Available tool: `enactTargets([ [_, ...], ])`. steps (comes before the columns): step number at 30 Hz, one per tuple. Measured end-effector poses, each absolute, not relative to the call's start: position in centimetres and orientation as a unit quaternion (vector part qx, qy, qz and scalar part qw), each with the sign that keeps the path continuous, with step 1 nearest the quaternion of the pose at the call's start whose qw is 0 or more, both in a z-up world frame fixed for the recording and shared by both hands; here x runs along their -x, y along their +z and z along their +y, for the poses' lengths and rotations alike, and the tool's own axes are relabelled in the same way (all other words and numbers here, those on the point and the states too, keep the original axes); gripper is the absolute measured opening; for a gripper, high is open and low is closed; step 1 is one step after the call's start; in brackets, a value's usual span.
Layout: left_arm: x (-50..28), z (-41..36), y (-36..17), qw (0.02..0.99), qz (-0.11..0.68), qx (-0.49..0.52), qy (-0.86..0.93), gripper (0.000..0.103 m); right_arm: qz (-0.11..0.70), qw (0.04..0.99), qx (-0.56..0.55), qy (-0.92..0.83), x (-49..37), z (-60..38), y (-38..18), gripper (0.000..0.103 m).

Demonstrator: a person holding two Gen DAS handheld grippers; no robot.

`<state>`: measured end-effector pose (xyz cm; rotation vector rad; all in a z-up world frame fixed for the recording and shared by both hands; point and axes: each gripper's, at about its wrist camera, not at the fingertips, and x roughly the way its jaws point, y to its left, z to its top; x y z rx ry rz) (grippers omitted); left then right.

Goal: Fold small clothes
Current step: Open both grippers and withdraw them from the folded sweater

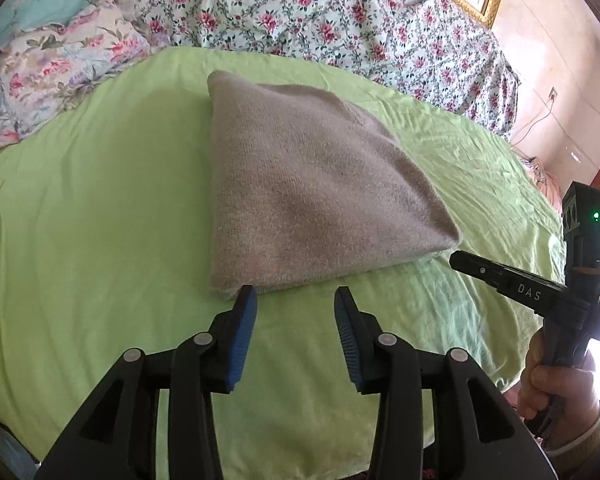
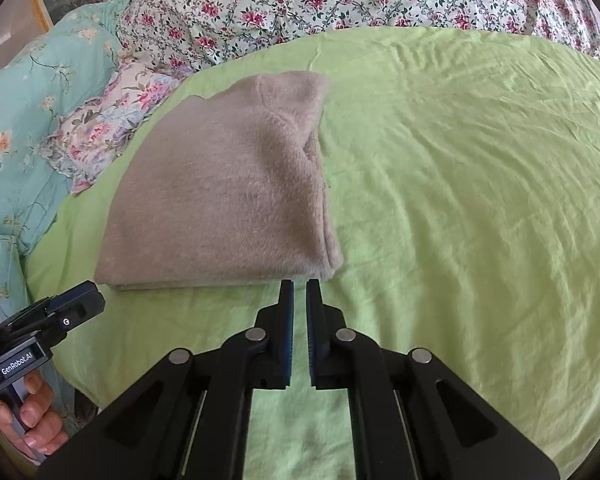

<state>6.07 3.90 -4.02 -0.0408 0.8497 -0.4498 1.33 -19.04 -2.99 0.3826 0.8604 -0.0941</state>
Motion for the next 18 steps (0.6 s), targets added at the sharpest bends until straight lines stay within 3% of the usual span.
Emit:
enactTargets([
  [5,-4.8,4.9,-3.6,0.892,0.404,0.007,-0.201,0.052,0.414,0.892,-0.18,-0.036,0.3,-18.3,-2.4,0.009],
  [7,-4.4,5.2,-3.5,0.894,0.403,0.0,-0.195,0.062,0.417,0.891,-0.179,-0.032,1.1,-17.9,-2.4,0.019],
  [9,-3.7,5.5,-3.3,0.899,0.397,-0.013,-0.186,0.073,0.418,0.89,-0.177,-0.029,1.8,-17.5,-2.4,0.045],
  [11,-3.2,5.9,-3.3,0.902,0.395,-0.031,-0.168,0.093,0.42,0.891,-0.172,-0.026,2.6,-17.2,-2.4,0.052],
  [18,-2.7,7.1,-3.8,0.897,0.411,-0.032,-0.156,0.094,0.433,0.886,-0.168,-0.007,3.7,-16.1,-2.4,0.072],
])
